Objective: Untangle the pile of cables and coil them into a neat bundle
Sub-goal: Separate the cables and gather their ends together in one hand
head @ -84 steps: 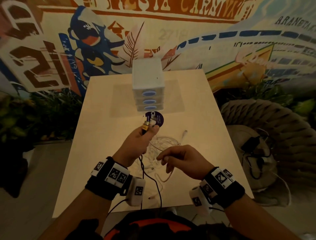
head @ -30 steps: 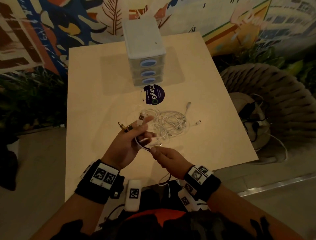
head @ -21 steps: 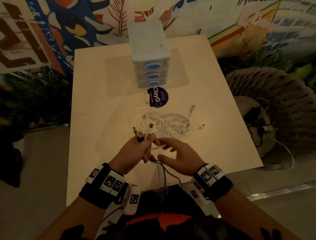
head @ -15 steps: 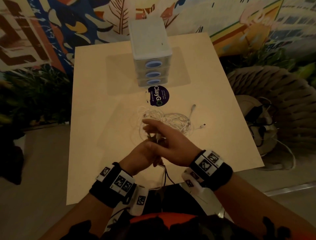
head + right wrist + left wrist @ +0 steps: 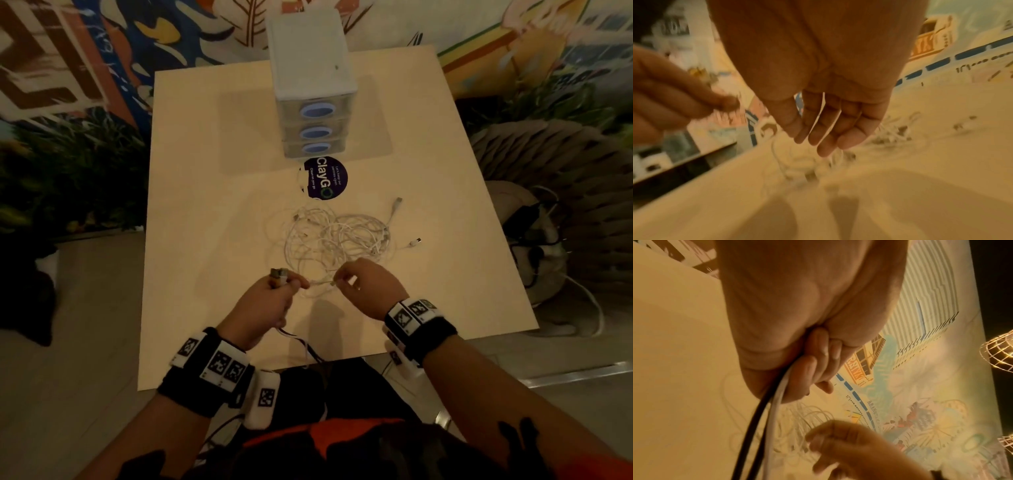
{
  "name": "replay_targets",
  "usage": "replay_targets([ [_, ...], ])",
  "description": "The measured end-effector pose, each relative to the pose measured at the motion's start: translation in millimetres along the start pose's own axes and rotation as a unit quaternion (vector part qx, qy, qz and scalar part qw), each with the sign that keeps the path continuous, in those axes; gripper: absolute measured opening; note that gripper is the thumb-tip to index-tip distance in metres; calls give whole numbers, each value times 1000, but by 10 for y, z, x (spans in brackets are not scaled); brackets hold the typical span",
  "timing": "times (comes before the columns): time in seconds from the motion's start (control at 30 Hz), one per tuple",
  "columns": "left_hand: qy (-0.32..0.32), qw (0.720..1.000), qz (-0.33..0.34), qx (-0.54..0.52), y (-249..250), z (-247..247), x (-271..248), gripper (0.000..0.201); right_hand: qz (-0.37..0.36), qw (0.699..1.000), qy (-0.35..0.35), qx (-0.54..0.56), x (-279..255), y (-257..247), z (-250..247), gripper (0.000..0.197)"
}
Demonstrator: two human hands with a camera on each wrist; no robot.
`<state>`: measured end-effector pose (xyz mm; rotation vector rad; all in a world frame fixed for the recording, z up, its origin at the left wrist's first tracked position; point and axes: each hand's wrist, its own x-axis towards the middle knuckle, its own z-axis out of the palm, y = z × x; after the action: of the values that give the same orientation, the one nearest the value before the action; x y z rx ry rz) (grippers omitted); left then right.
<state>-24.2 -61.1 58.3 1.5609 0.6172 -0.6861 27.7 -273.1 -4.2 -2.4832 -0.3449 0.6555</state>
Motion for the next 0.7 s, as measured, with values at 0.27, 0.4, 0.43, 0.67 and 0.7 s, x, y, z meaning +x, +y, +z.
replay_targets([
  [0.27, 11, 1000, 13, -4, -92, -181, -23, 26, -6, 993, -53, -108, 358, -18, 312, 23],
  [0.4, 10, 1000, 20, 16, -139, -241, -23, 26, -16, 992, -64, -111, 337, -51, 223, 17],
  [0.43, 14, 1000, 20, 19, -157, -262, -11, 26, -18, 994, -65, -82, 280, -47, 168, 17],
  [0.67, 19, 999, 35, 17, -201, -273, 40, 25, -54, 978, 9, 200, -210, 49, -442, 12],
  [0.7, 18, 999, 44, 14, -185, -246, 46, 24, -53, 967, 21, 247, -242, 59, -507, 14],
])
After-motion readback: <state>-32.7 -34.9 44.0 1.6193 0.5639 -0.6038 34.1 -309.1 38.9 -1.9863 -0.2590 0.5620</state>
